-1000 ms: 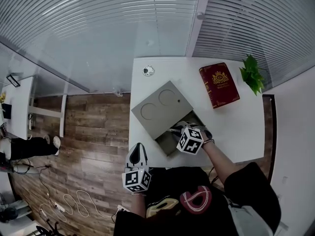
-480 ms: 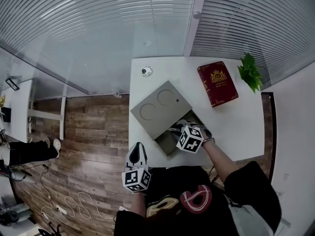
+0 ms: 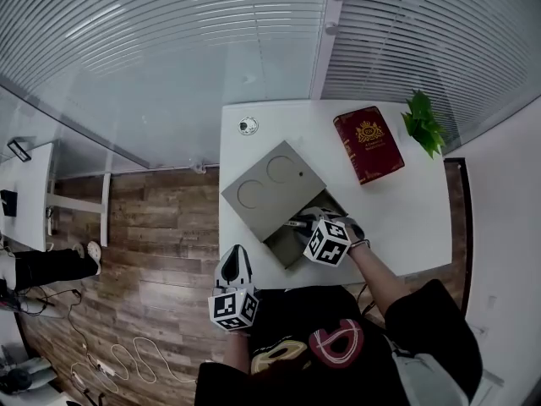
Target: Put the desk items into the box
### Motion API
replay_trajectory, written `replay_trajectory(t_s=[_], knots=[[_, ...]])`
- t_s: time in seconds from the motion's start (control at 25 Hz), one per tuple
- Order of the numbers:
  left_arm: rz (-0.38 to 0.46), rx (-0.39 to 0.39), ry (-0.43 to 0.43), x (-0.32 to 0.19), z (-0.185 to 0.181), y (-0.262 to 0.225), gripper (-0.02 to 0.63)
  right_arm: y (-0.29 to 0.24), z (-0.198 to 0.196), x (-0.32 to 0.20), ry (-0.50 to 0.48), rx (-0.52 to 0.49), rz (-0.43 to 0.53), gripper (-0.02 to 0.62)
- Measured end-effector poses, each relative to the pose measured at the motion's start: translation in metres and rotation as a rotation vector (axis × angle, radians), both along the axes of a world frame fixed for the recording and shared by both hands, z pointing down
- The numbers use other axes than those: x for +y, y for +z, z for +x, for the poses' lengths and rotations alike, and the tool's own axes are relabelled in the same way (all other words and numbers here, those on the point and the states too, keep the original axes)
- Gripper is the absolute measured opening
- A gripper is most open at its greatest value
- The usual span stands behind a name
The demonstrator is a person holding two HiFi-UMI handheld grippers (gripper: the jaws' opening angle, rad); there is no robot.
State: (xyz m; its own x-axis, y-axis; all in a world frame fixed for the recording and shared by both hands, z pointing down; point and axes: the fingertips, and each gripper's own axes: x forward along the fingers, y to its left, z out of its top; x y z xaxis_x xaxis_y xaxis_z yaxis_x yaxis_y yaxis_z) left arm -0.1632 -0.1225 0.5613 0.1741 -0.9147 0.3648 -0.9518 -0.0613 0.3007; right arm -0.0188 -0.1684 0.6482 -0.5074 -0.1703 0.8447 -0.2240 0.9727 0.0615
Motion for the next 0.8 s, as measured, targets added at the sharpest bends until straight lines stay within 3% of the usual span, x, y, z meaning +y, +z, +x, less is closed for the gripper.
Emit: replay_trajectory(t_s=[0.4,0.6,0.8], knots=[[0.047,0.028,0.091,-0.011,0.023,-0.014,0.018,-0.04,0.006,0.0,0.183,-0.169,-0.008,0.154],[0.074,0.043,0.152,-0.017,0.041,-0.023,0.018,-0.06,0.023,-0.014,0.381,-0.287,0.067,0.158],[0.097,0.052,0.203,-0.019,0.058,-0.028,0.018,-0.075,0.044,-0.014,0.549,-0.392,0.079,0.157]])
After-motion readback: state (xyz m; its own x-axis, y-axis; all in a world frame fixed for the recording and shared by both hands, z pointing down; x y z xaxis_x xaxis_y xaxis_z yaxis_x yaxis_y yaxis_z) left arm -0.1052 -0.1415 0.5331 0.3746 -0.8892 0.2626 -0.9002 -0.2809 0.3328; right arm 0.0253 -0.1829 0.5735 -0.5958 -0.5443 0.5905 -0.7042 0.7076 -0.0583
